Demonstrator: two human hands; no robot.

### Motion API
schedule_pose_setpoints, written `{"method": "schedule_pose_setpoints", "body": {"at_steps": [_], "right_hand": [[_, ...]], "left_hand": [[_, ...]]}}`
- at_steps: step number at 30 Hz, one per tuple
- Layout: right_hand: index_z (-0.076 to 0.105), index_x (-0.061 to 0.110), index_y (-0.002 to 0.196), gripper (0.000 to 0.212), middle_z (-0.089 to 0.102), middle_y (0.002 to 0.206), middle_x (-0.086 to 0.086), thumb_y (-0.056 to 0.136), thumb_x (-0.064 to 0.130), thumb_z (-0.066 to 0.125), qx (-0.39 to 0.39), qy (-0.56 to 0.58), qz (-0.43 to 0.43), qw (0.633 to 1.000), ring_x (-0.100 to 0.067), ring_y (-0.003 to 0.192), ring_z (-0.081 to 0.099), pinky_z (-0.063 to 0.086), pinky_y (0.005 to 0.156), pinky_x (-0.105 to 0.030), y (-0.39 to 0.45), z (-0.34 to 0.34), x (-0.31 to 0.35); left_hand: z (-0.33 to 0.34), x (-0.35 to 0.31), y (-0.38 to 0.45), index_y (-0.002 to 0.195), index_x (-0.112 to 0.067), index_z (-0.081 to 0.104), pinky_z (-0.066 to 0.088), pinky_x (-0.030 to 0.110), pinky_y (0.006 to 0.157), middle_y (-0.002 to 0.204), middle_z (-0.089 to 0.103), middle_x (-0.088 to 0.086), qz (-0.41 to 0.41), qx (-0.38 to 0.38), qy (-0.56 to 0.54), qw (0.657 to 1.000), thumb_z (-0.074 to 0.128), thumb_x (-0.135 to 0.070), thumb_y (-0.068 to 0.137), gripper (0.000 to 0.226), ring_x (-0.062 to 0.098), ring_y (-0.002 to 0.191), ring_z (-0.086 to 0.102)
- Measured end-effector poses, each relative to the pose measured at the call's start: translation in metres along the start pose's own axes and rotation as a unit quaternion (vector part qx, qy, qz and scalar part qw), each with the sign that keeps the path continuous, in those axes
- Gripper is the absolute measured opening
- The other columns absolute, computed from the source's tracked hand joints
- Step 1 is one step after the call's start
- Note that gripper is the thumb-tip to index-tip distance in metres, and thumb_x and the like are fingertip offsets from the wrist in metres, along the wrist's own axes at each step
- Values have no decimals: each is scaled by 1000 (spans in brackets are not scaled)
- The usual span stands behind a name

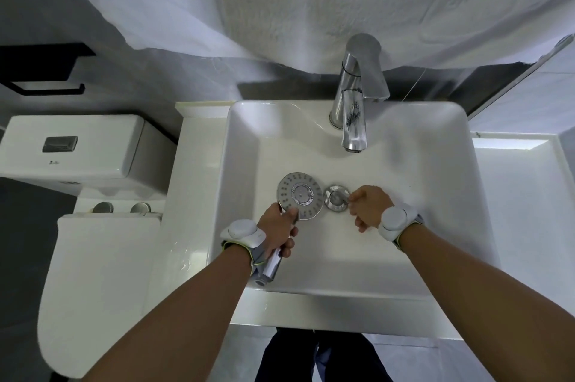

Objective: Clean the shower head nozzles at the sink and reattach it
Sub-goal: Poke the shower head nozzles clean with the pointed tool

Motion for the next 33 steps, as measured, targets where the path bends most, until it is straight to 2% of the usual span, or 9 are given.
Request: {"method": "schedule_pose_setpoints", "body": {"at_steps": [3, 5, 8, 10, 13, 15, 18, 23, 33], "right_hand": [[57, 11, 90, 9, 63, 68, -18, 94, 18, 59, -38, -13, -11, 999, -28, 43, 57, 53, 42, -34, -1, -5, -9], [56, 6, 79, 34, 63, 64, -19, 94, 37, 60, -52, -34, 16, 998, -25, 39, 55, 50, 41, -28, 0, -11, -14], [53, 8, 60, 59, 60, 62, -10, 95, 55, 48, -64, -164, 9, 984, -21, 50, 52, 44, 55, -27, 1, -8, -18], [51, 12, 61, 57, 60, 67, -6, 98, 54, 40, -57, -215, -22, 975, -22, 62, 54, 43, 60, -29, 2, 1, -18], [53, 13, 71, 47, 61, 83, -9, 102, 44, 36, -80, -174, -21, 981, -28, 79, 58, 45, 73, -32, 3, -1, -17], [49, 14, 67, 47, 57, 78, -7, 103, 42, 35, -108, -150, -19, 983, -27, 76, 55, 41, 69, -30, 1, -1, -15], [48, 17, 61, 49, 53, 66, -4, 102, 40, 37, -61, -101, -35, 992, -24, 70, 52, 39, 66, -29, -10, 17, -11], [48, 21, 60, 47, 50, 55, 4, 98, 48, 43, -50, -110, -182, 976, -13, 53, 47, 38, 57, -31, -40, 43, -1], [55, 25, 62, 41, 50, 58, 3, 98, 43, 48, -98, -118, -183, 971, -24, 62, 51, 41, 60, -29, -38, 35, 5]], "left_hand": [[0, 0, 1, 96, -14, 44, 30, 20, 41, 76, 47, 9, 4, -2, 3, 1000, 43, -26, 98, 12, 15, 42, 34], [1, -1, 1, 97, -14, 44, 31, 20, 41, 76, 47, 9, 5, 3, 3, 1000, 43, -26, 99, 13, 15, 42, 34], [2, -2, 3, 101, -13, 44, 32, 21, 41, 77, 48, 10, 10, 8, 6, 1000, 43, -27, 100, 14, 16, 42, 37], [2, -2, 3, 103, -12, 45, 34, 22, 40, 77, 50, 10, 12, 9, 7, 1000, 43, -29, 101, 17, 16, 42, 39], [1, -2, 4, 104, -12, 46, 36, 22, 41, 76, 51, 9, 1, 4, -1, 1000, 41, -31, 101, 20, 17, 42, 40], [0, -1, 5, 104, -12, 46, 36, 21, 42, 76, 50, 9, -4, -3, -6, 1000, 39, -32, 101, 22, 17, 43, 39], [0, -1, 6, 104, -11, 46, 36, 21, 42, 75, 49, 10, -2, -5, -12, 1000, 38, -32, 102, 22, 18, 44, 40], [6, -3, 5, 104, -15, 46, 33, 20, 40, 76, 47, 9, -5, -2, -6, 1000, 33, -27, 103, 18, 17, 44, 37], [16, -5, 1, 102, -18, 44, 26, 15, 41, 72, 42, 7, -35, 34, -50, 998, 30, -25, 104, 16, 14, 43, 27]]}}
Point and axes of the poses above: each hand's wrist, its own y-axis towards the middle knuckle, its own z-axis out of the palm, x = y × z, the point moved 2 cm from there along y, towards the middle knuckle
